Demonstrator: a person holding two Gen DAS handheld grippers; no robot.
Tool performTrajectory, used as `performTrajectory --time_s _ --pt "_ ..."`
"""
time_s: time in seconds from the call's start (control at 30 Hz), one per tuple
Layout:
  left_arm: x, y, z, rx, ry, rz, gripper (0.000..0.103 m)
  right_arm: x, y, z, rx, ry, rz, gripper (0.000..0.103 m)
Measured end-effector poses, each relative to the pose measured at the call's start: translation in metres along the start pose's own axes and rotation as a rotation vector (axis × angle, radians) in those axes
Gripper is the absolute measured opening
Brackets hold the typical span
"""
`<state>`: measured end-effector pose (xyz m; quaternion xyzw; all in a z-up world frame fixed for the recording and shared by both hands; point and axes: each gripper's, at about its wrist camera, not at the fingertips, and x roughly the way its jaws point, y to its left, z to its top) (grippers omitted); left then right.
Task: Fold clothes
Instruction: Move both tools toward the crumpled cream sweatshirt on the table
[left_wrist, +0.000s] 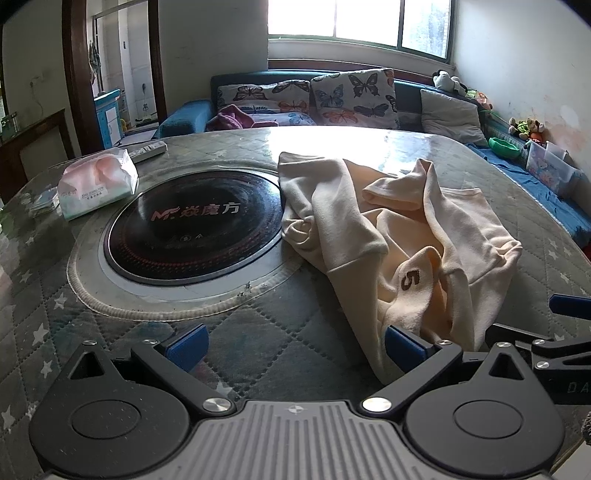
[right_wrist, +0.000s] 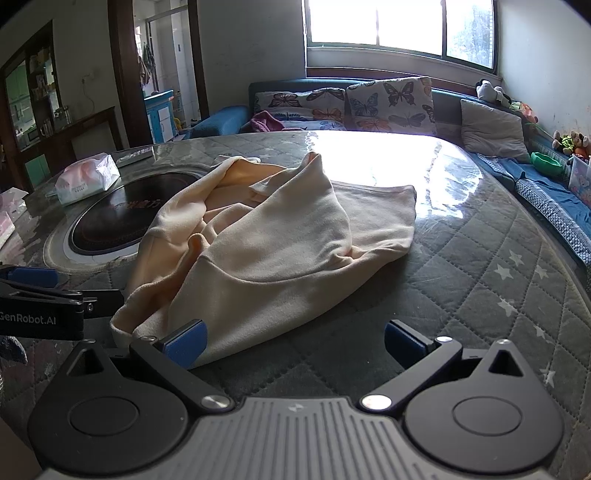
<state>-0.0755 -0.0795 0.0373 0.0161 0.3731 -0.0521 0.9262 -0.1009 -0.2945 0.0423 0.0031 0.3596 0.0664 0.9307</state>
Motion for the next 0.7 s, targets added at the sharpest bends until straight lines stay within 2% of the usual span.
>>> performTrajectory --time_s 0.7 --pt "0.0037 -0.0014 0.0056 0.001 0.006 -0.011 0.103 0.0068 0.0044 0.0056 -0.006 0.011 0.01 0.103"
